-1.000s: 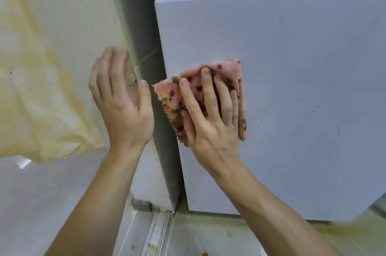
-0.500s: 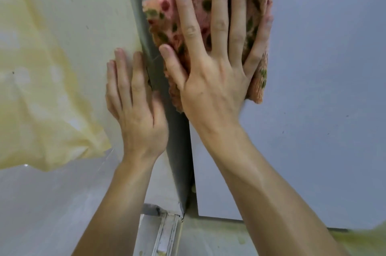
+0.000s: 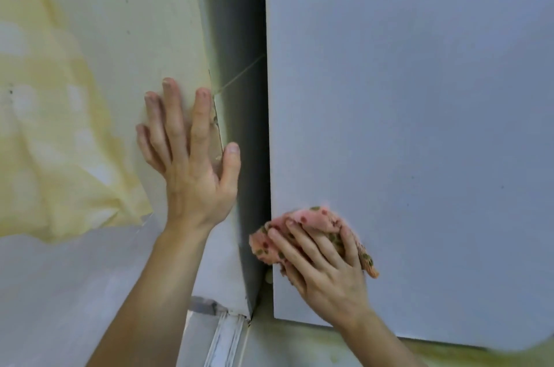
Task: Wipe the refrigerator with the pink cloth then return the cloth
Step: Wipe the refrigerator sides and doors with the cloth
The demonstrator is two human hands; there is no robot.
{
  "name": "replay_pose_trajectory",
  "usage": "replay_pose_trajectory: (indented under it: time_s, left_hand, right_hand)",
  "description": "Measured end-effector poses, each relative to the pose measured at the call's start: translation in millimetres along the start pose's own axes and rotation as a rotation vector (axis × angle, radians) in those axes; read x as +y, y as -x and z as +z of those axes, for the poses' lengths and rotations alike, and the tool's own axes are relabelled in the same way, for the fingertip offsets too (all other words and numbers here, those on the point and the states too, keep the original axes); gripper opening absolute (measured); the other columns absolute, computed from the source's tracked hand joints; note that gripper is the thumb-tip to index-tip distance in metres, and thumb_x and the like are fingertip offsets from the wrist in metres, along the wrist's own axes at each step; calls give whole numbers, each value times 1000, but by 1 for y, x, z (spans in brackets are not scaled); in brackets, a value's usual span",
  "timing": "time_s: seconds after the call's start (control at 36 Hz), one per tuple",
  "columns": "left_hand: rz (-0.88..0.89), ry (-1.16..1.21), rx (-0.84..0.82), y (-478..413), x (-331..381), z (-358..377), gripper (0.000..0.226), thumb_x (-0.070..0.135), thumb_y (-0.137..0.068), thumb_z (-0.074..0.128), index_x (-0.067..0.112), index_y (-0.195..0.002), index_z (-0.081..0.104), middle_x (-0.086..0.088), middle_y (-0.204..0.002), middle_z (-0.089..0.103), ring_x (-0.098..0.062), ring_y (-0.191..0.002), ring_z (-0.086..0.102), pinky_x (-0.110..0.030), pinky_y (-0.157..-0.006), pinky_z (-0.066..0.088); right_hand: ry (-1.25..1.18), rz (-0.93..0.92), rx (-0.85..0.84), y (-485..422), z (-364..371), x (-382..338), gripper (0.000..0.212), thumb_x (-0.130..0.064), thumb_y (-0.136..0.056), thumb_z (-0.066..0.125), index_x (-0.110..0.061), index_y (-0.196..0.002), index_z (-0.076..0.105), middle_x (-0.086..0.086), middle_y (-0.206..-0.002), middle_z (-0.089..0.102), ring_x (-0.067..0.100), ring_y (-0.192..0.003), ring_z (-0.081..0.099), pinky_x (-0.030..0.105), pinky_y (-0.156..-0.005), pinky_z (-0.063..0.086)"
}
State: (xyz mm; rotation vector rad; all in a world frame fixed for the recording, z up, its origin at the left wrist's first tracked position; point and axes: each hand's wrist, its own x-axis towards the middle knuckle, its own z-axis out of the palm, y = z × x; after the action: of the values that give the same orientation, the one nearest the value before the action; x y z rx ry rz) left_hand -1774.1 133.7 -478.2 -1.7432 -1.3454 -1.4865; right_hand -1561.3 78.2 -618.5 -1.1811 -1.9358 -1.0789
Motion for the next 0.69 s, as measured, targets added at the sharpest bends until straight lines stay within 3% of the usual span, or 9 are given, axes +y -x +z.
replay_pose_trajectory:
  time_s: [0.14,0.19,0.25,0.33,0.42,0.5,0.61,0.69]
  left_hand:
    - [-12,-6,10,-2,5,-1,68,35,-102,45,16,-164,23,-28,-169,18,-48,-156,11,-69,-123,4]
    - [-20,-7,1,-1,6,-3,70,32,-101,48,17,-164,24,-26,-170,17,-46,-157,10,-66,-124,4]
    - [-27,-9,-9,0,7,-6,71,30,-100,50,17,-164,24,-25,-170,17,-45,-158,10,-66,-125,5]
    - [-26,-15,-12,0,11,-9,69,29,-100,51,17,-164,25,-24,-171,16,-44,-158,10,-68,-124,5]
    - [-54,-30,19,-2,18,-8,73,20,-96,55,19,-163,27,-24,-171,17,-44,-159,11,-67,-124,5]
    - [-72,-19,31,-1,21,-6,75,16,-93,55,17,-163,27,-22,-171,17,-41,-159,10,-66,-125,6]
    - [-51,-21,13,4,16,-3,73,23,-98,52,16,-164,23,-24,-171,16,-42,-159,10,-67,-125,6]
    - [-35,-12,11,8,12,1,71,33,-101,49,17,-165,21,-27,-170,16,-44,-158,10,-69,-123,8]
  right_hand:
    - [-71,23,-68,2,-7,4,73,-20,-97,50,-35,-165,28,-13,-176,9,5,-161,10,41,-131,-4]
    - [-75,53,-46,-8,-10,5,79,-17,-95,56,-34,-166,26,-11,-176,7,6,-161,10,41,-131,-5]
    - [-95,121,36,-33,-21,10,70,-25,-102,60,-32,-165,29,-8,-176,9,9,-161,12,43,-131,-1]
    - [-142,274,225,-102,-49,27,47,-34,-113,42,-29,-161,39,1,-171,16,16,-161,15,50,-129,6]
    - [-107,372,358,-164,-78,51,45,-36,-114,44,-26,-157,46,11,-167,31,26,-157,29,55,-128,10]
    - [-37,420,389,-186,-86,63,47,-43,-114,41,-27,-158,46,15,-165,39,30,-156,33,58,-127,12]
    - [-16,334,385,-154,-69,58,47,-42,-110,50,-29,-156,47,10,-165,32,29,-154,34,65,-123,17]
    - [-34,214,301,-80,-42,56,53,-38,-104,59,-32,-156,48,5,-169,28,22,-157,30,64,-125,15]
